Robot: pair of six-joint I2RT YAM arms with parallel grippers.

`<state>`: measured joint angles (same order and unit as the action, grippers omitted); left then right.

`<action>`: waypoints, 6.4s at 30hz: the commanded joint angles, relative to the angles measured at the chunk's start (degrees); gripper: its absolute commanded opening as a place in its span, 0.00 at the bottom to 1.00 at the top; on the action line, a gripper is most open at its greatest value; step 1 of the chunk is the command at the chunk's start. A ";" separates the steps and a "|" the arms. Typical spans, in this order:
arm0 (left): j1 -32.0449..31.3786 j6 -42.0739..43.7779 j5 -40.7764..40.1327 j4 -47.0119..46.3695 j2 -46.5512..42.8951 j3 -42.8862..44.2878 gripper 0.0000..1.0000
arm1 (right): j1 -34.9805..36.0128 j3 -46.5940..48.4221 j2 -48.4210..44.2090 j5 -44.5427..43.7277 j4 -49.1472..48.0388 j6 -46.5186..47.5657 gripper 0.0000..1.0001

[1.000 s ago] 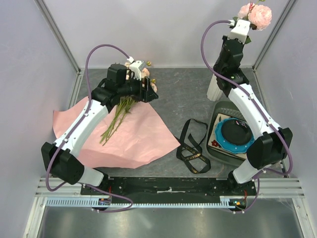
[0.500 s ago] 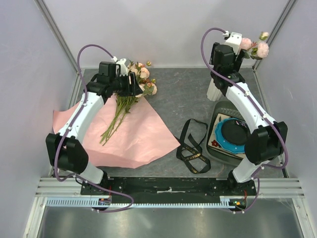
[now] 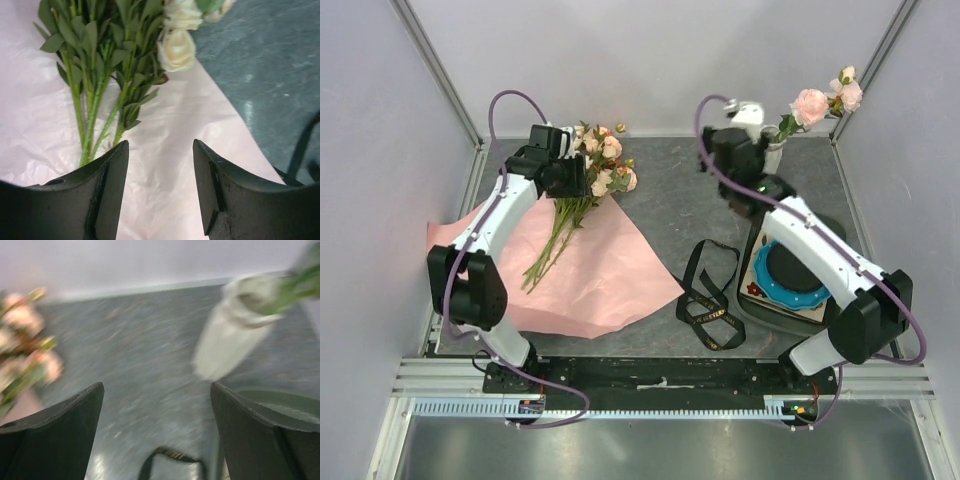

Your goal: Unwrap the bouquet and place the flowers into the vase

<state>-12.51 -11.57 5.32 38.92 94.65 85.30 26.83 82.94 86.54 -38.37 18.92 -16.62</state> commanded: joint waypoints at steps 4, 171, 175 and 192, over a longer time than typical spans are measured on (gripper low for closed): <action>1.70 4.72 -8.92 3.44 7.38 3.03 0.53 | 20.27 -8.13 -0.85 13.12 -5.72 1.07 0.93; 3.37 4.63 -10.42 1.78 10.11 2.42 0.42 | 23.16 -19.29 -7.27 14.28 -12.94 0.55 0.93; 2.93 5.60 -11.74 1.25 13.18 2.94 0.45 | 25.28 -21.41 -6.56 15.78 -14.17 0.36 0.92; 2.58 7.09 -9.10 1.51 20.48 5.41 0.42 | 25.38 -24.49 -8.67 16.31 -15.58 2.21 0.93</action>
<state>-9.74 -6.85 -4.38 40.60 113.21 88.38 52.25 58.85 79.53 -22.70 6.00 -14.59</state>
